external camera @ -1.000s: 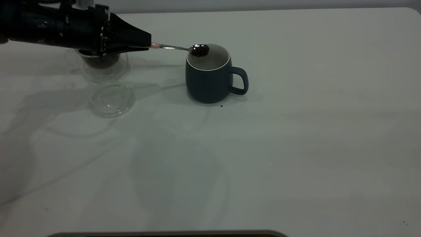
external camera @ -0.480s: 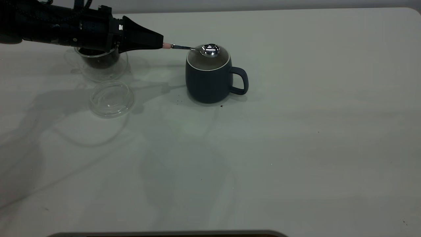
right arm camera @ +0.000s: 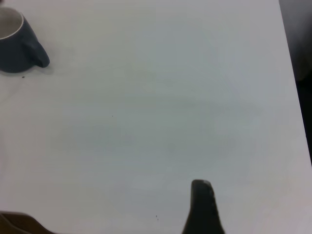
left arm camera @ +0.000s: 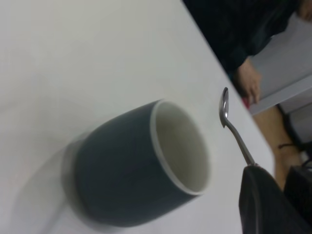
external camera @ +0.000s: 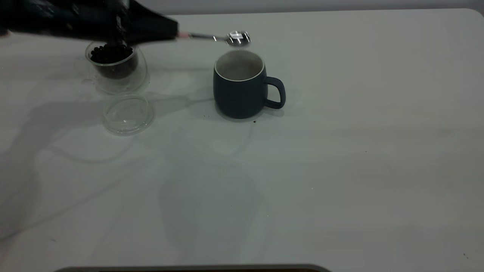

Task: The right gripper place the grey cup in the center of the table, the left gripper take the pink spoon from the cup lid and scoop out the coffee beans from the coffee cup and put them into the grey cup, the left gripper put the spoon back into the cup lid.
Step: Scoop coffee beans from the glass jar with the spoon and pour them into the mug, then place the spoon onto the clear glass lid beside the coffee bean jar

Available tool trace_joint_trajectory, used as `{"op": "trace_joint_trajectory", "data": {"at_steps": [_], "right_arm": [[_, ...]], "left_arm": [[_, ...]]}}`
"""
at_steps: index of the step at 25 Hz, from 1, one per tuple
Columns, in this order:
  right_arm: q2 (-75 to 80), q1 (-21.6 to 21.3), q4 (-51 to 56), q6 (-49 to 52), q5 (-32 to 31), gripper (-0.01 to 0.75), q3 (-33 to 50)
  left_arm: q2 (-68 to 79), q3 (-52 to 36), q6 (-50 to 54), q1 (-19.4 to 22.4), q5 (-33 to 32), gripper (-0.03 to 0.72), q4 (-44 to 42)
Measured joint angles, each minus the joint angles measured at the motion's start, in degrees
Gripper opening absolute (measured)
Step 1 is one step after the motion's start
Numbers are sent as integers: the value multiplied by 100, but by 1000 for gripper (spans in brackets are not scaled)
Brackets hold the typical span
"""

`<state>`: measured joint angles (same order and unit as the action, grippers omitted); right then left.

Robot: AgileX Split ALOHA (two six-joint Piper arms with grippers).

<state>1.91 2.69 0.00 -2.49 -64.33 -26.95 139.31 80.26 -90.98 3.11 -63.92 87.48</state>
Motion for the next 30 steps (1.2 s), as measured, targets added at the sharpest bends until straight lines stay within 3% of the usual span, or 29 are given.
{"op": "trace_joint_trajectory", "data": {"at_steps": [9, 22, 30], "right_arm": [[0, 0, 0, 0, 0, 591, 0], [0, 0, 0, 0, 0, 591, 0], [0, 0, 0, 0, 0, 591, 0]], "left_arm": [[-596, -116, 1320, 1153, -186, 115, -834], [-671, -1311, 1234, 2720, -170, 115, -1782], [-665, -1310, 1578, 2862, 164, 115, -2018]]}}
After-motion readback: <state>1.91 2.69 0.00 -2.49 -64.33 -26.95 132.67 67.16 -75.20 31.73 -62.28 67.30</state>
